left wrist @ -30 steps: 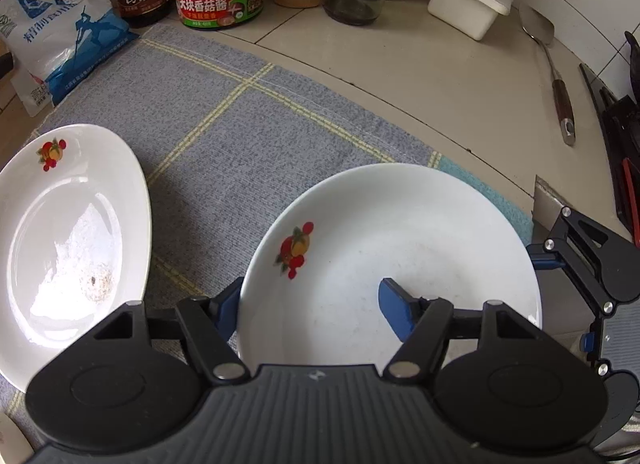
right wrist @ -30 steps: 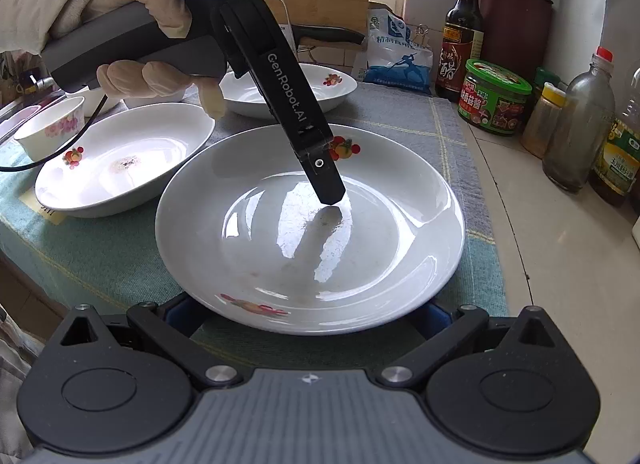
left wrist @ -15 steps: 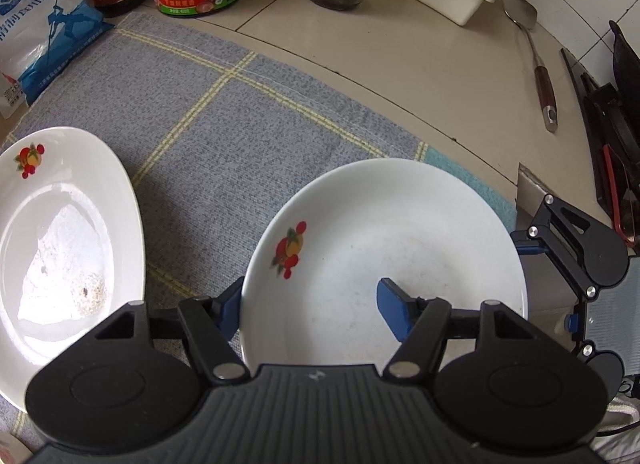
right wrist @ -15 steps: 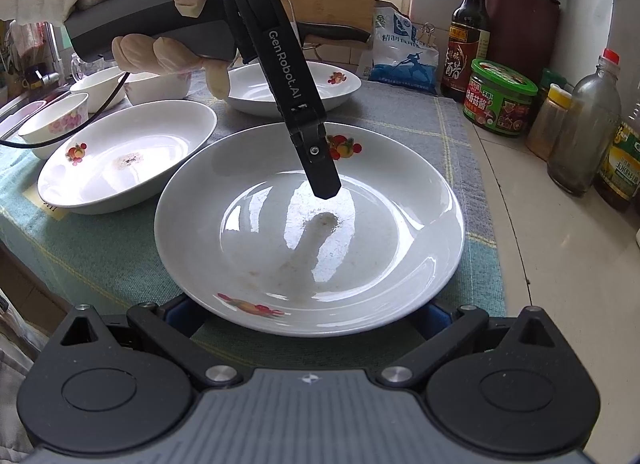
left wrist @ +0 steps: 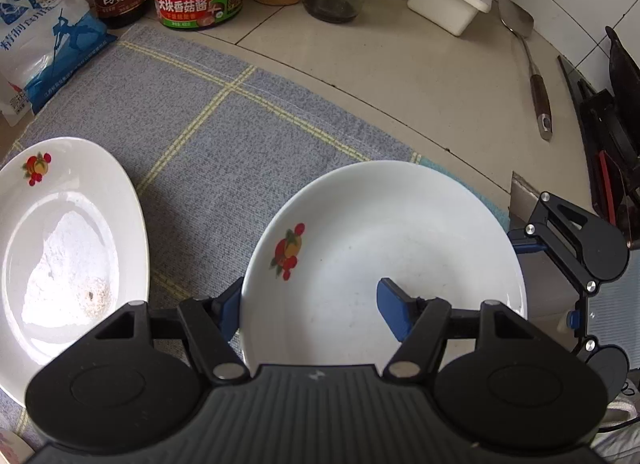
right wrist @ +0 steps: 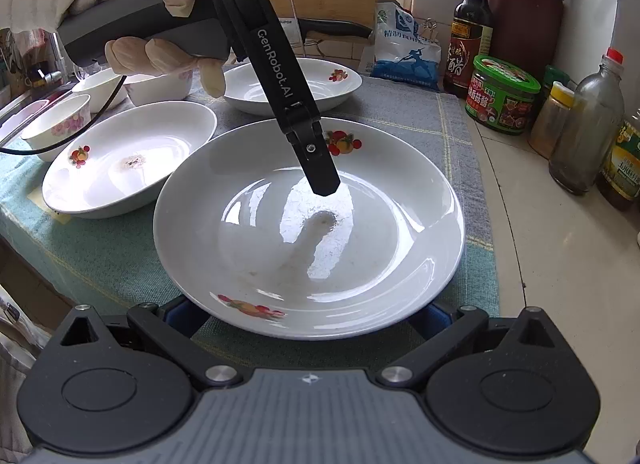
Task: Organize plates and bowls
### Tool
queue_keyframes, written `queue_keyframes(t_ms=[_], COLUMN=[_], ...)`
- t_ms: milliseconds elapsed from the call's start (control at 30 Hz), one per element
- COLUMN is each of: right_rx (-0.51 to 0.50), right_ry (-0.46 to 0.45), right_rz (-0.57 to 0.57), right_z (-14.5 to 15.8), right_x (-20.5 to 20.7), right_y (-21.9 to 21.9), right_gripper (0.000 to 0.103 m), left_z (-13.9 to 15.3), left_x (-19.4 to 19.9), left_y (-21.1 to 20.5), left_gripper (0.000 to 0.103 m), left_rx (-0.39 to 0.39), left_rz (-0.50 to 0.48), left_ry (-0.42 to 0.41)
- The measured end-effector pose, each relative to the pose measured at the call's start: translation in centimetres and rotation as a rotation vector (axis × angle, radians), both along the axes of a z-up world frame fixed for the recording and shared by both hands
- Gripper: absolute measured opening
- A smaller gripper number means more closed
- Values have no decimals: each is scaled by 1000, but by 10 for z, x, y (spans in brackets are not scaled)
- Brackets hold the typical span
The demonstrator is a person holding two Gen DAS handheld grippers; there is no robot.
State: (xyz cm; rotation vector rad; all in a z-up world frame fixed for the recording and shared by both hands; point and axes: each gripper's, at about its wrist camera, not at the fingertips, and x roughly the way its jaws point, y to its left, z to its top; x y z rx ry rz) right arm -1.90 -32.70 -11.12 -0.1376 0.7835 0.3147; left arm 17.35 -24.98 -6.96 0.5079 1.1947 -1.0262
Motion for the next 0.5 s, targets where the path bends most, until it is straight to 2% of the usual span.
queue_keyframes(t_ms=[500], right_rx=[-56], right_ry=[-25], right_rz=[9], right_z=[15], right_x=[20], right_y=[-17], right_gripper=[103], left_z=[8], left_x=[21], left_y=[-15], left_gripper=[67], left_rx=[-56], left_rz=[37], left_ry=[-31])
